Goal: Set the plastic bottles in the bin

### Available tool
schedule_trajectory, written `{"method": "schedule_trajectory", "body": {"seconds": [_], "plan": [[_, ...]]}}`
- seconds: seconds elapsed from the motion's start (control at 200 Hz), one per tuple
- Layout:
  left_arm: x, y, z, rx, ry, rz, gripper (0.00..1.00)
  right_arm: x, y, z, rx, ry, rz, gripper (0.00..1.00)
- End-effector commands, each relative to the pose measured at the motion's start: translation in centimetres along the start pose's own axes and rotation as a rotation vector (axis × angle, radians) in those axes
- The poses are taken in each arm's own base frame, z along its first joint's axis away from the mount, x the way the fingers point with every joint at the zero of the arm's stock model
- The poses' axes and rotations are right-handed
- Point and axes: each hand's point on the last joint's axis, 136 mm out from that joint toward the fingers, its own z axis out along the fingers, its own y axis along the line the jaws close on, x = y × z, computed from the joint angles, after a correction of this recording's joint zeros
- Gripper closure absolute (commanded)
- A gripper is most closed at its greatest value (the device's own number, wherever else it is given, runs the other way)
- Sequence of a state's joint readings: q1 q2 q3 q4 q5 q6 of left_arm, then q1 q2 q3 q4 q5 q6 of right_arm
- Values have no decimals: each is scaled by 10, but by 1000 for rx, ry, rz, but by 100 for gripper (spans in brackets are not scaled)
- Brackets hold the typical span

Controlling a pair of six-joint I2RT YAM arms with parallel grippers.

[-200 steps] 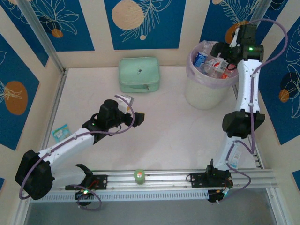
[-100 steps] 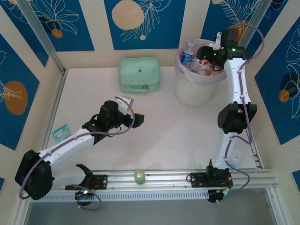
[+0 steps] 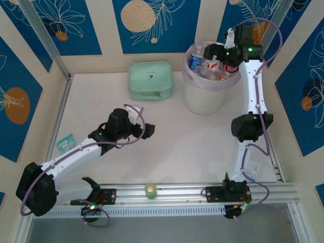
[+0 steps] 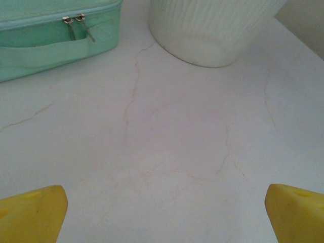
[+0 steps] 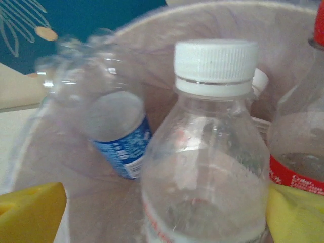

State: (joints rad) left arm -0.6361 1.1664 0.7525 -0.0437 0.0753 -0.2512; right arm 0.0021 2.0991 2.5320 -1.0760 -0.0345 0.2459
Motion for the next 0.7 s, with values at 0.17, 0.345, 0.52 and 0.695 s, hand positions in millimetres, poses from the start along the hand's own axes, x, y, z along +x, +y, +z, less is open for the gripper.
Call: {"method": "schedule_trajectory", "body": {"seconds": [0.17, 0.345, 0.52, 0.695], "plan": [[-28, 37, -21, -219, -16, 63, 0, -2, 22, -91, 30, -162, -83, 1], [-24, 81, -43, -418, -14, 56, 0, 41, 34, -122, -13, -343, -215, 1], [-7, 130, -68, -640, -33, 31, 0, 122, 33, -122, -72, -377, -226, 1], [13, 165, -88, -805, -86, 39, 0, 213, -3, -78, 38, -192, -227, 1]]}}
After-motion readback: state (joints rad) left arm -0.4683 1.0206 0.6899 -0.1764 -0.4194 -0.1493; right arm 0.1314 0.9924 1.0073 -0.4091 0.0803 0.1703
